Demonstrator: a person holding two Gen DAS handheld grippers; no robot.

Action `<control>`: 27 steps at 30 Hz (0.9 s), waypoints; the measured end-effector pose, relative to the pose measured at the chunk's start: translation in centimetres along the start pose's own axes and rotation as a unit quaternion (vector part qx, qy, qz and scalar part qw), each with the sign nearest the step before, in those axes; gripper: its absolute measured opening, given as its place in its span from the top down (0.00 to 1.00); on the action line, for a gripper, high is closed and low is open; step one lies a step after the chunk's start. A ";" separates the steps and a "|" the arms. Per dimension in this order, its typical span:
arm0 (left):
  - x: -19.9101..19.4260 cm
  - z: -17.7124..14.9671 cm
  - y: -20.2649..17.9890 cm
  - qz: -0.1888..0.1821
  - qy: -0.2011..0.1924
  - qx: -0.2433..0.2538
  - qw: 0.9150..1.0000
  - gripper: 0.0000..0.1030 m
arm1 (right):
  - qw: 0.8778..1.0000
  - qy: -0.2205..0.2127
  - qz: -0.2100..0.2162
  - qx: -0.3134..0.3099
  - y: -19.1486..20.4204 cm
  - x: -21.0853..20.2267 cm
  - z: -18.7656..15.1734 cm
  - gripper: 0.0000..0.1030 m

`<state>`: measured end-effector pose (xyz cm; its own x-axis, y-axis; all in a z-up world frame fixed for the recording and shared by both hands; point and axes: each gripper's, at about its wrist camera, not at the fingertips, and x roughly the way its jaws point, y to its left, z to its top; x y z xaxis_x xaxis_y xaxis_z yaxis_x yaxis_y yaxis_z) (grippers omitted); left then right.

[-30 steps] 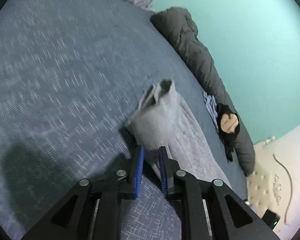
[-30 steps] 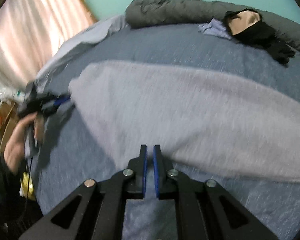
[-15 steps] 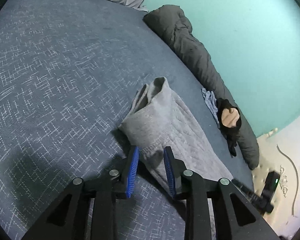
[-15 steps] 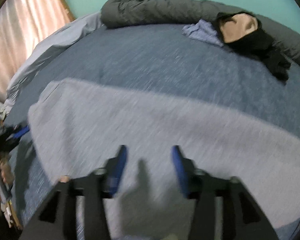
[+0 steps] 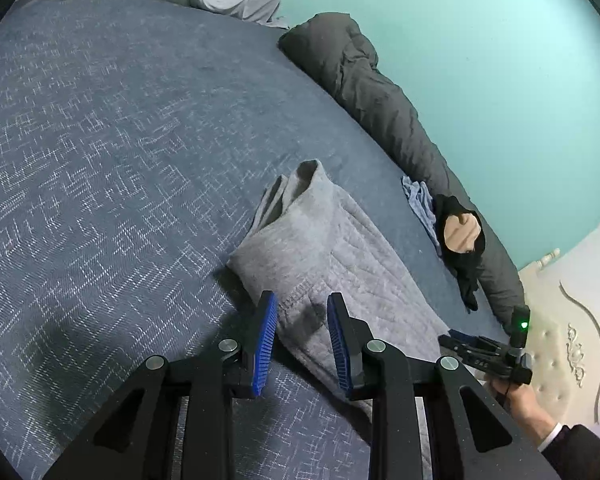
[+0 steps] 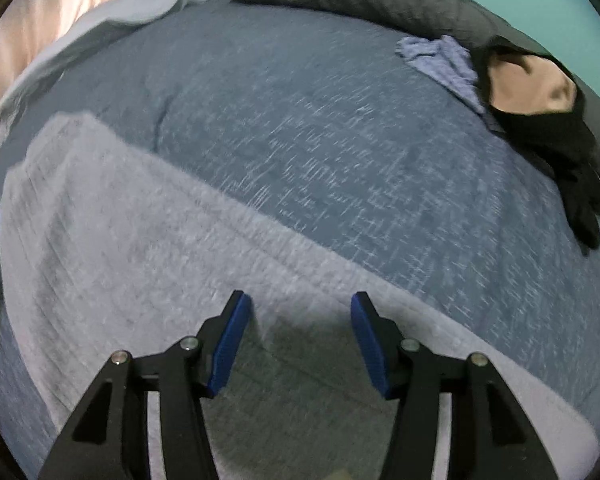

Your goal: Fold clothes

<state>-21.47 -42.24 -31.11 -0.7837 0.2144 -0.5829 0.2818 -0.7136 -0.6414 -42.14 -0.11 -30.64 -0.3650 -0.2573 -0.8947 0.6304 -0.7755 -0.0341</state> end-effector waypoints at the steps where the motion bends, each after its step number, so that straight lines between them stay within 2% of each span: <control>1: 0.0 0.0 0.1 0.001 0.000 0.000 1.000 0.73 | 1.000 0.002 0.001 -0.011 0.3 0.3 -0.1 0.70; 3: 0.0 -0.1 0.2 0.002 0.000 0.001 1.000 0.73 | 1.000 -0.002 0.011 -0.018 0.5 0.5 -0.3 0.87; 6: 0.3 -0.1 0.0 0.003 0.000 0.000 1.000 0.73 | 1.000 -0.004 0.013 -0.022 0.5 0.5 -0.4 0.96; 13: 0.2 -0.4 0.1 0.003 -0.001 -0.008 1.000 0.73 | 0.998 -0.061 -0.015 -0.026 0.3 -2.7 0.6 0.97; 16: 0.2 -0.6 0.1 0.000 0.002 -0.008 1.000 0.73 | 0.997 -0.063 -0.035 -0.021 0.1 -2.9 1.5 0.97; 18: 0.3 -0.8 0.2 -0.002 0.003 -0.013 1.000 0.72 | 0.998 -0.050 -0.044 -0.021 0.4 -2.0 1.9 0.97; 22: 0.6 -1.0 0.4 -0.004 0.010 -0.015 1.000 0.63 | 0.998 -0.020 -0.054 -0.011 0.8 0.3 1.8 0.96; 24: 0.8 -1.2 0.3 -0.006 0.014 -0.017 1.000 0.63 | 0.998 -0.018 -0.065 -0.004 0.9 0.8 1.5 0.92; 27: 0.9 -1.4 0.1 -0.007 0.013 -0.013 1.000 0.63 | 0.996 -0.061 -0.062 0.017 1.1 -1.2 1.2 0.89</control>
<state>-21.37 -41.16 -32.36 -0.7733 0.2422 -0.5860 0.2854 -0.6923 -0.6628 -41.84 -1.29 -29.08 -0.5203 -0.2256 -0.8236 0.5525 -0.8243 -0.1233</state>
